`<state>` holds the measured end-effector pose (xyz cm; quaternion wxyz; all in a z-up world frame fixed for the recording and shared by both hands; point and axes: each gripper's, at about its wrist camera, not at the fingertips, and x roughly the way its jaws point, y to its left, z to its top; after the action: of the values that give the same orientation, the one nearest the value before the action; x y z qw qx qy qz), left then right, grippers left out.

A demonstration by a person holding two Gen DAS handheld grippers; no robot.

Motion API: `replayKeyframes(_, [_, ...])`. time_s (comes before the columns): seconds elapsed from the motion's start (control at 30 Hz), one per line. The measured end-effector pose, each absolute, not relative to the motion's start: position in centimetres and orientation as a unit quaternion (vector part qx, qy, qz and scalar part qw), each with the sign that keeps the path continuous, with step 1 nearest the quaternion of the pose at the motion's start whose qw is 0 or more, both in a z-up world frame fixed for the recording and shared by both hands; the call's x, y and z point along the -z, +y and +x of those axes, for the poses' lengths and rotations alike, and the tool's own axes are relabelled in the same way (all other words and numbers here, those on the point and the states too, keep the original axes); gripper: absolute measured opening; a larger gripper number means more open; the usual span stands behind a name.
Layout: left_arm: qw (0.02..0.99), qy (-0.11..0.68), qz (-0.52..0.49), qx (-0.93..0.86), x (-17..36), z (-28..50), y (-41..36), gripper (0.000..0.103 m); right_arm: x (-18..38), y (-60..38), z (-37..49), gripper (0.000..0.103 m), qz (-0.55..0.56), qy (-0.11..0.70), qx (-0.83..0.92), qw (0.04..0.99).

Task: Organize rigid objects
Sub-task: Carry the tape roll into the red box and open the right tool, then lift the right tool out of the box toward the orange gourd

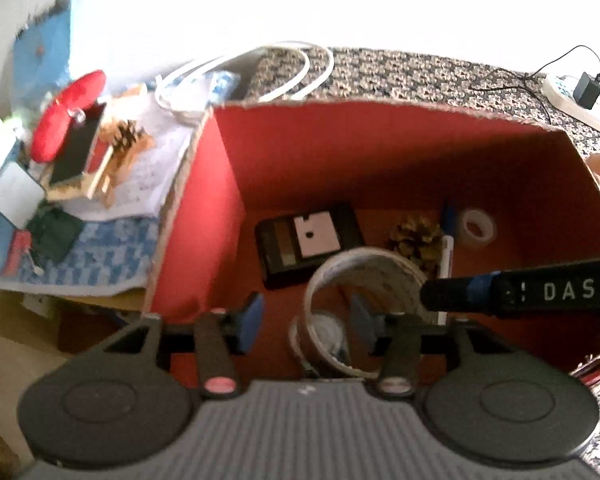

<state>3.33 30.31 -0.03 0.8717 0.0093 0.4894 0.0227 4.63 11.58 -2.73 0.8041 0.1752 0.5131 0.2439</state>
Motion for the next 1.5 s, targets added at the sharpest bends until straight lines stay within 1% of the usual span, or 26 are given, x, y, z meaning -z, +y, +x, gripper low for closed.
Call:
replayKeyframes(0.13, [0.878,0.478,0.019,-0.029,-0.7,2.7,29.8,0.053,2.1,11.3,3.8,0.005,0.168,0.494,-0.235,0.82])
replayKeyframes(0.4, [0.889,0.455,0.029,-0.039,-2.4,0.8,29.1,0.058,0.2,10.8,1.6,0.006,0.16,0.455,-0.221,0.848])
replayKeyframes(0.67, [0.901,0.43,0.029,-0.042,-4.3,-1.6,28.5,0.058,-1.2,10.2,-1.3,0.007,0.143,0.433,-0.22,0.862])
replayKeyframes(0.87, [0.906,0.42,0.029,-0.041,-5.3,-3.5,27.9,0.062,-1.9,10.1,-3.4,0.007,0.131,0.421,-0.219,0.87])
replayKeyframes(1.0, [0.905,0.422,0.029,-0.044,-5.5,-4.6,27.7,0.063,-1.7,10.1,-4.5,0.008,0.13,0.424,-0.226,0.867])
replayKeyframes(1.3, [0.901,0.429,0.023,-0.056,-5.2,-7.2,27.3,0.064,-1.6,9.9,-7.1,0.008,0.122,0.427,-0.242,0.862])
replayKeyframes(1.5, [0.893,0.447,0.026,-0.042,-3.9,-8.7,26.1,0.064,-0.2,9.2,-8.5,0.008,0.122,0.446,-0.238,0.854])
